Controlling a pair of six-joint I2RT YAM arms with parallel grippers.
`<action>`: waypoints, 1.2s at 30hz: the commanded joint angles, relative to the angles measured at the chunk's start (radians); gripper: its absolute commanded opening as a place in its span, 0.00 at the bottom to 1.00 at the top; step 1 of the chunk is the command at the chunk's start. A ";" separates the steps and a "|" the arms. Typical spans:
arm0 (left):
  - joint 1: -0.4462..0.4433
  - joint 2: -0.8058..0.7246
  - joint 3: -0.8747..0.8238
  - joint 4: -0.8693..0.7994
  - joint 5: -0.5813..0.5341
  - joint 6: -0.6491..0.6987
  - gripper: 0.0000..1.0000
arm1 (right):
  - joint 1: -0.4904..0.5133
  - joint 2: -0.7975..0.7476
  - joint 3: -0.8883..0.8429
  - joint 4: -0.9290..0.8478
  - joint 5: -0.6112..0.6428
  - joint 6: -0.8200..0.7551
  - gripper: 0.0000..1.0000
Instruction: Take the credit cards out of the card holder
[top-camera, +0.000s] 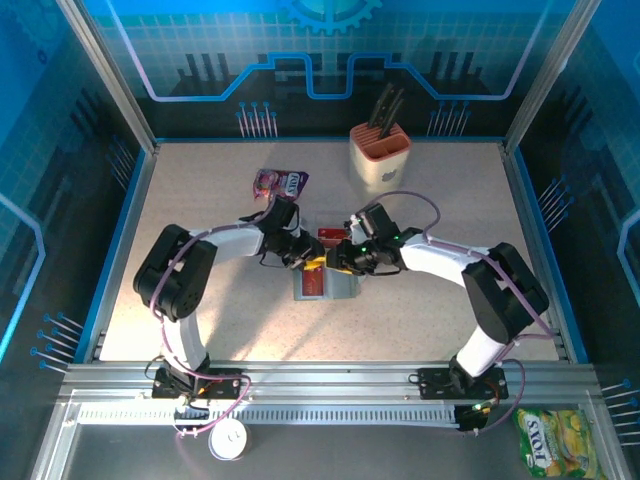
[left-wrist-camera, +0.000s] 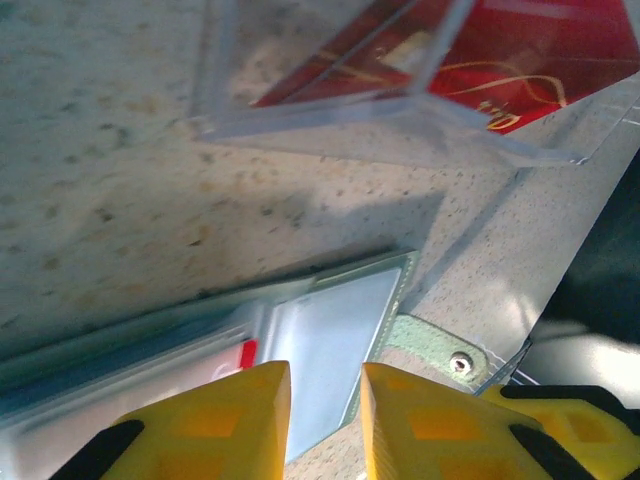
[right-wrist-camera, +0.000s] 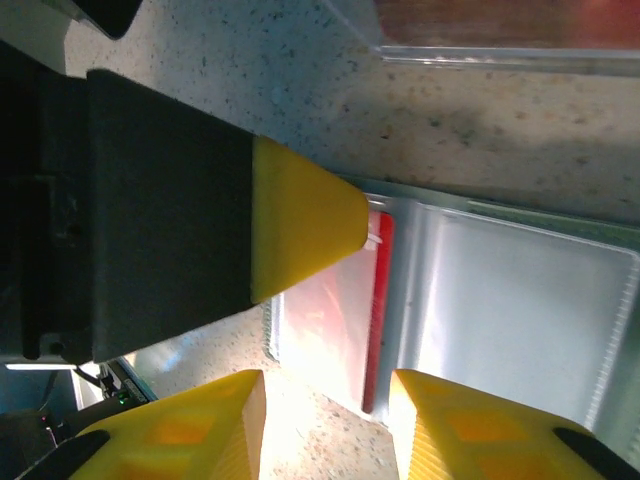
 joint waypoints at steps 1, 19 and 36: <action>0.025 -0.066 -0.048 0.003 0.032 0.029 0.25 | 0.030 0.038 0.049 -0.032 0.019 0.013 0.39; 0.125 -0.305 -0.286 0.008 -0.012 0.020 0.24 | 0.097 0.197 0.215 -0.063 -0.028 -0.008 0.39; 0.095 -0.243 -0.269 0.068 0.013 -0.025 0.19 | 0.072 0.167 0.119 -0.019 -0.031 -0.001 0.39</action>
